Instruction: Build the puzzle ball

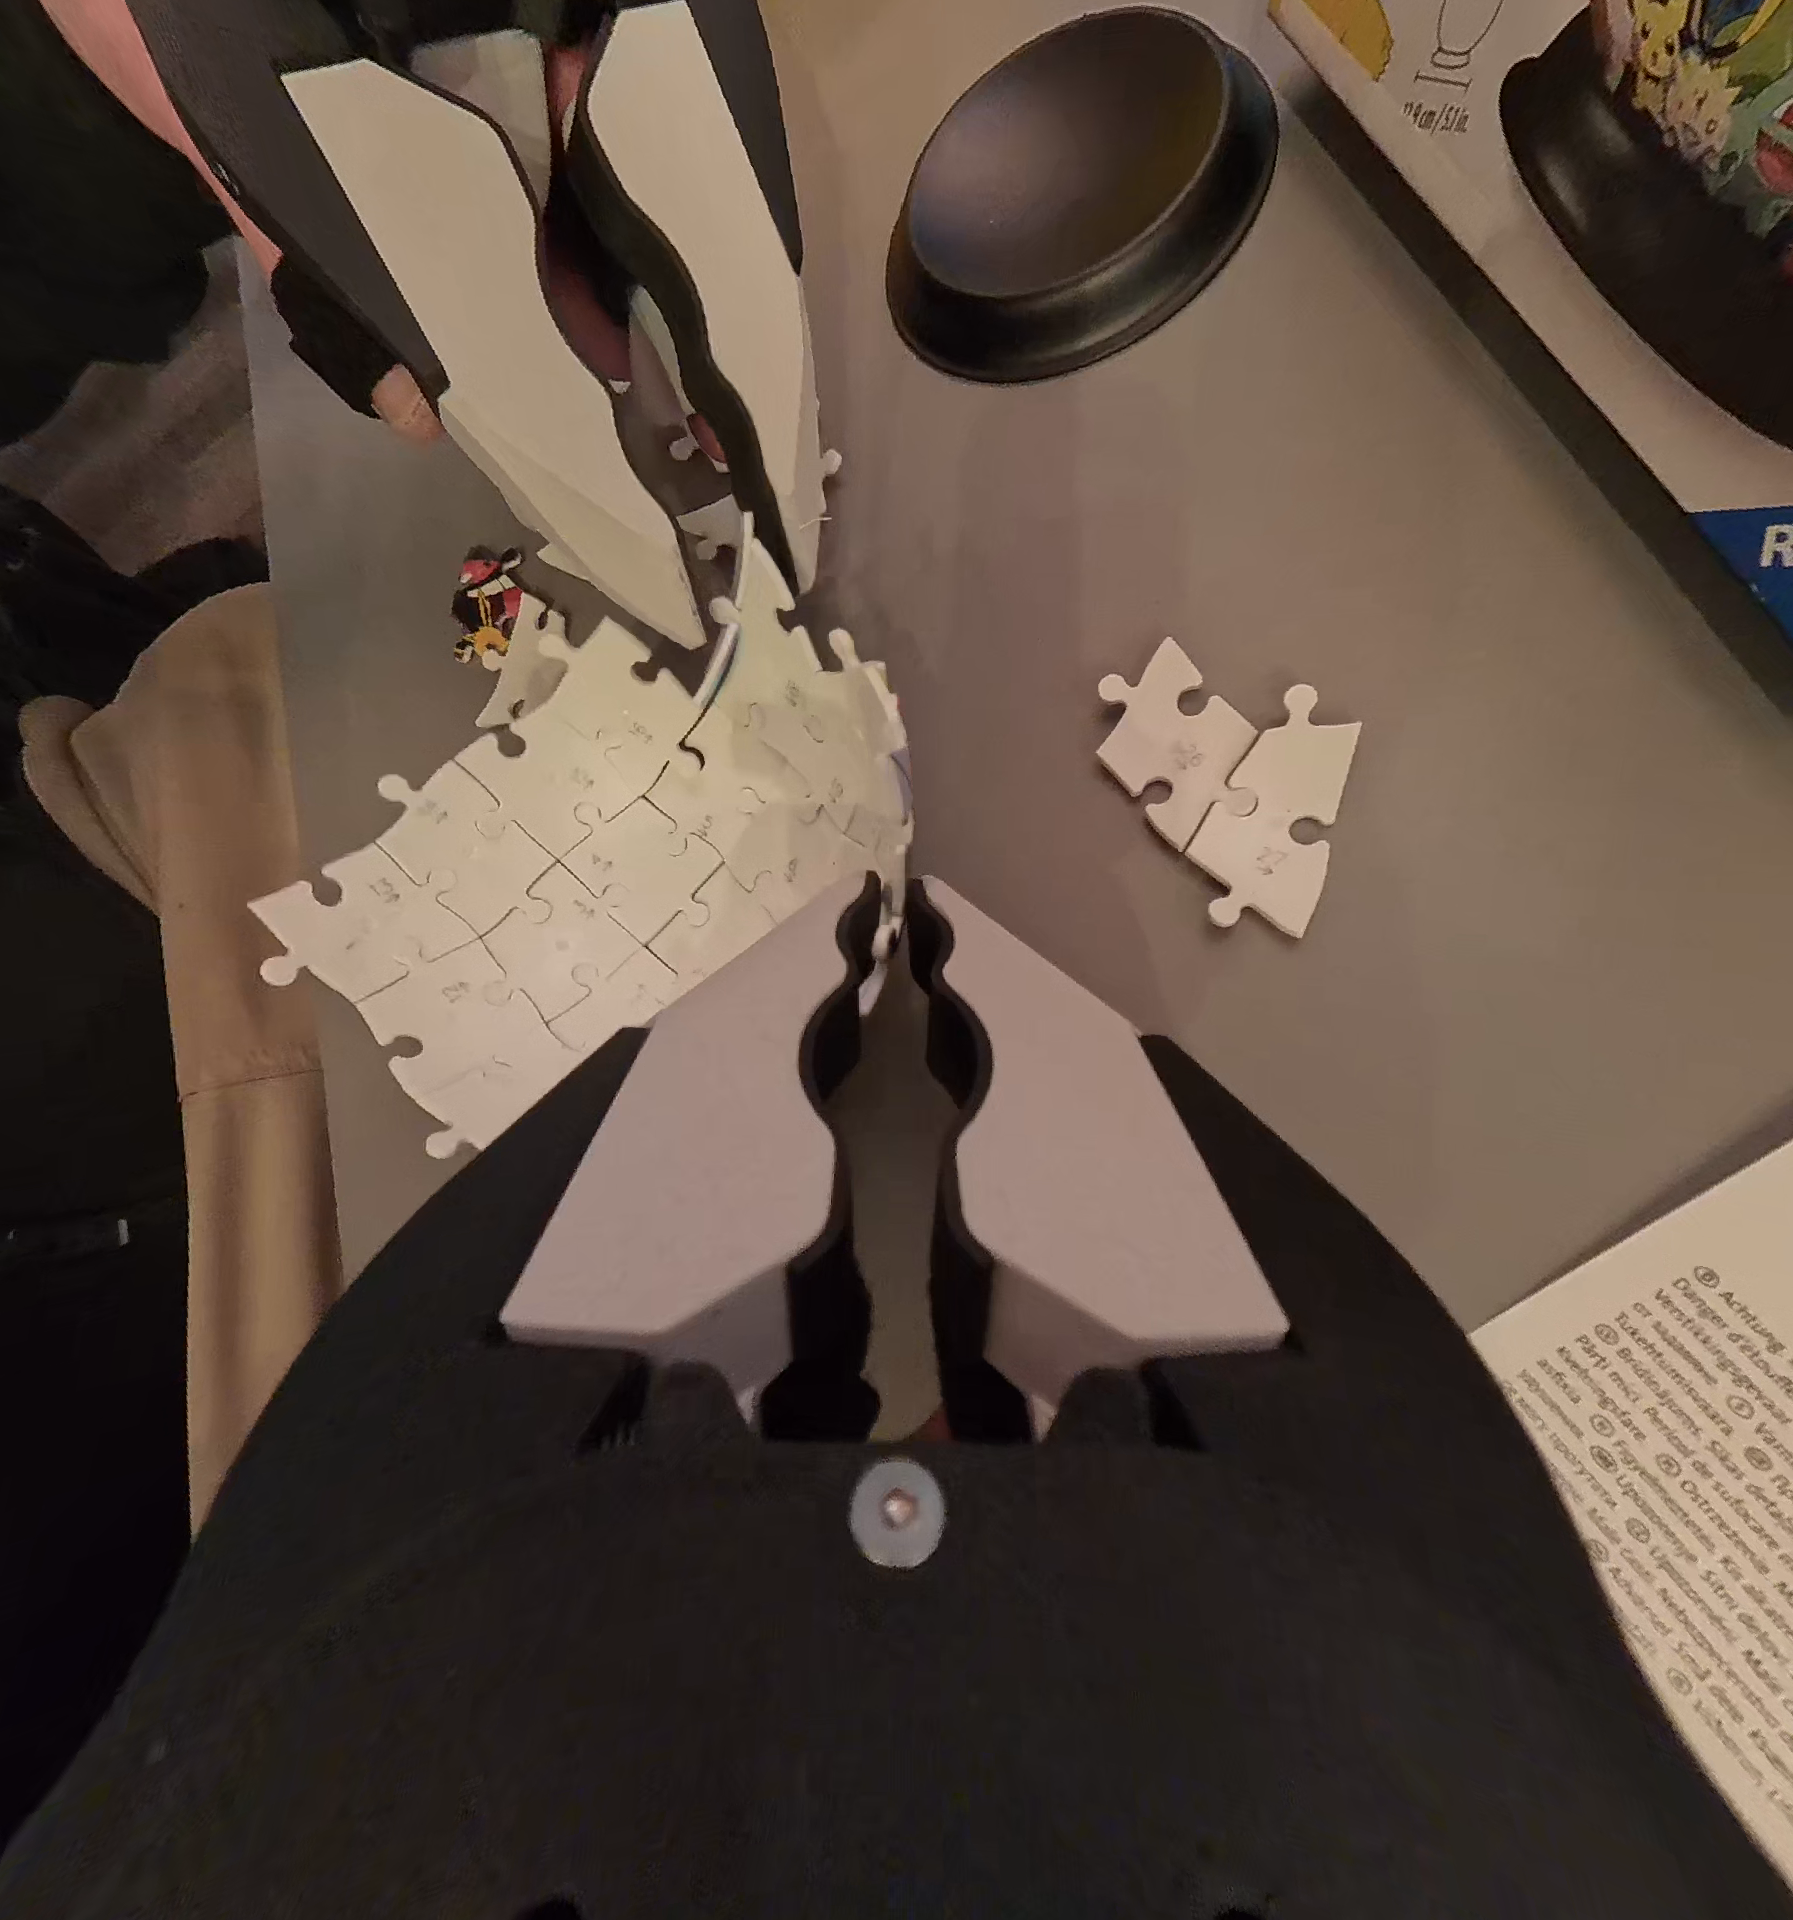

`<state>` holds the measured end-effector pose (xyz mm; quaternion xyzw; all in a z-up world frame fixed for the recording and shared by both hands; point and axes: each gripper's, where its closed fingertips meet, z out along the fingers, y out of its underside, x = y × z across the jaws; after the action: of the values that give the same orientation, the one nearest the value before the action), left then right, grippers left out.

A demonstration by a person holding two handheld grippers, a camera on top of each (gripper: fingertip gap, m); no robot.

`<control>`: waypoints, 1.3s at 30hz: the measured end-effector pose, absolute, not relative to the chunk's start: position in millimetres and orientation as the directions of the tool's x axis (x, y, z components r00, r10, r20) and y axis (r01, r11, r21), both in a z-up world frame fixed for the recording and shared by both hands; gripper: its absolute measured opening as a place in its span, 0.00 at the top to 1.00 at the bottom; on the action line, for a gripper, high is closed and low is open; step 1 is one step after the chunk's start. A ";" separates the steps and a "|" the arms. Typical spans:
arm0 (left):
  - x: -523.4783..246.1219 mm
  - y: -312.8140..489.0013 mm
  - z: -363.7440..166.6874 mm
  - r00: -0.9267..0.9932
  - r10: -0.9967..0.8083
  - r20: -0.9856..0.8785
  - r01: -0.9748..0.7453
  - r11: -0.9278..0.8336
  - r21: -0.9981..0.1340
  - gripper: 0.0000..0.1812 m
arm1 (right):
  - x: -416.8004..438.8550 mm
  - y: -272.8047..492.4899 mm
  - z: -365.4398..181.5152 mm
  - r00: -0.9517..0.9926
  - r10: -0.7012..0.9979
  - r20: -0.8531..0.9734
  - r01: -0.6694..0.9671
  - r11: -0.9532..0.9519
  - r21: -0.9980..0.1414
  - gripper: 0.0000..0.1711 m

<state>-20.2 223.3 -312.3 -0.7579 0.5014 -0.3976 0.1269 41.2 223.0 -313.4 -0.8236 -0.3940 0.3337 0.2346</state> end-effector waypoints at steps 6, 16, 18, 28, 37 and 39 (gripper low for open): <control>-20.0 220.8 -309.6 0.150 -0.847 0.511 -0.629 -0.480 -0.612 0.92 | 41.9 220.6 -313.2 0.468 0.804 -0.368 0.489 -0.582 -0.649 0.99; -23.8 221.8 -309.9 0.129 -0.862 0.490 -0.737 -0.414 -0.535 0.93 | 40.6 219.1 -310.5 0.465 0.820 -0.332 0.513 -0.556 -0.654 0.99; -24.7 223.0 -309.4 0.117 -0.871 0.476 -0.783 -0.376 -0.495 0.93 | 40.4 219.2 -310.4 0.468 0.826 -0.314 0.527 -0.546 -0.651 0.99; -22.4 234.5 -311.0 0.018 -0.944 0.329 -0.942 -0.126 -0.311 0.92 | 43.3 215.4 -311.7 0.495 0.828 -0.265 0.572 -0.540 -0.618 0.98; -2.2 230.1 -313.3 -0.112 -0.957 0.266 -0.941 0.017 -0.337 0.91 | 54.9 195.3 -313.2 0.607 0.746 -0.274 0.494 -0.625 -0.604 0.92; 2.3 228.6 -312.8 -0.156 -0.957 0.246 -0.941 0.068 -0.332 0.91 | 56.1 189.9 -310.8 0.628 0.728 -0.275 0.473 -0.637 -0.608 0.89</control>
<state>2.3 228.6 -312.8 -0.6494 0.7305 -0.2105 0.0187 56.1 189.9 -310.8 -0.8674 -0.3461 0.2574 0.2480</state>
